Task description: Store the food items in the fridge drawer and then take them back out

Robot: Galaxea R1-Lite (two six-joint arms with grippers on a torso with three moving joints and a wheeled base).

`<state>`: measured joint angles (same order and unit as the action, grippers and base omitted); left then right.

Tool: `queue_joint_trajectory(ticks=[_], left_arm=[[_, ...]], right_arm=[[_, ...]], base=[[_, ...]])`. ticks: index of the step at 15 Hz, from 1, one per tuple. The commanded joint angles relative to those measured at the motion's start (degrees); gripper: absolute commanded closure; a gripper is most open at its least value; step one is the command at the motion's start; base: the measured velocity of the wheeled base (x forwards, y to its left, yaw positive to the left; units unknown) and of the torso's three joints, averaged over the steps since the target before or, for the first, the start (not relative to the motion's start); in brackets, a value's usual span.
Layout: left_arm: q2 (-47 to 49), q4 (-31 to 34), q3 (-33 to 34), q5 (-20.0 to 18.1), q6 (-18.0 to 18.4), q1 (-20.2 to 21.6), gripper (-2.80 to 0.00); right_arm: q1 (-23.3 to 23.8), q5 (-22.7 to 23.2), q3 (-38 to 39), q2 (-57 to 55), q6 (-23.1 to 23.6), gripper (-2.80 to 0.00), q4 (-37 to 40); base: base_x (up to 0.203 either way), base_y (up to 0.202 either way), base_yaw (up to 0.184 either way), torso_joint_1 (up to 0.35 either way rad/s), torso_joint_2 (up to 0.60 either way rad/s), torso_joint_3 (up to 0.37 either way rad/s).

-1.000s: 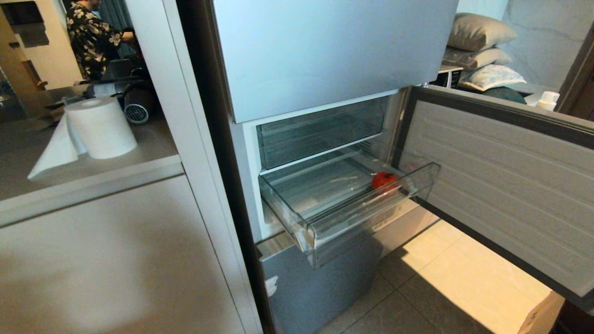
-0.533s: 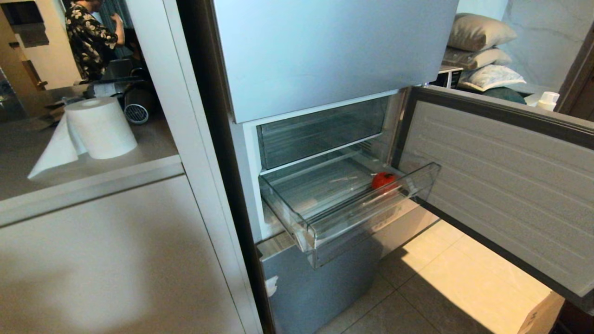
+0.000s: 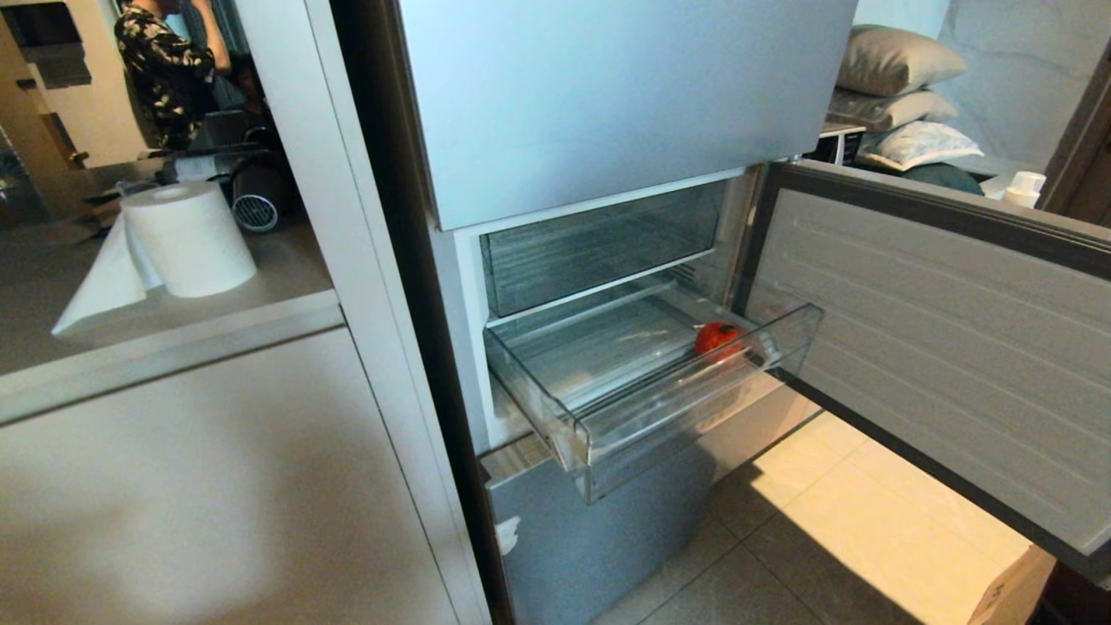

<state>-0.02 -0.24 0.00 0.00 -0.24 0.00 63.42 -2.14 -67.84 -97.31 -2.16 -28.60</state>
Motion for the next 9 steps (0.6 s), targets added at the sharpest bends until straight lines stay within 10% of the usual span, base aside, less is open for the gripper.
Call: queue_joint_trajectory(ticks=[1,9], left_arm=[[0.0,0.0,0.1,0.0,0.1,0.0,0.00],[0.0,0.0,0.1,0.0,0.0,0.0,0.00]], right_arm=[[-3.2,-0.5,-5.7,5.3,0.0,0.00,-0.1],[-41.8,-10.1,-12.6,9.0,1.1,0.00,0.2]], base=[[0.000,0.000,0.000,0.000,0.00,0.000],[0.000,0.000,0.000,0.000,0.00,0.000]])
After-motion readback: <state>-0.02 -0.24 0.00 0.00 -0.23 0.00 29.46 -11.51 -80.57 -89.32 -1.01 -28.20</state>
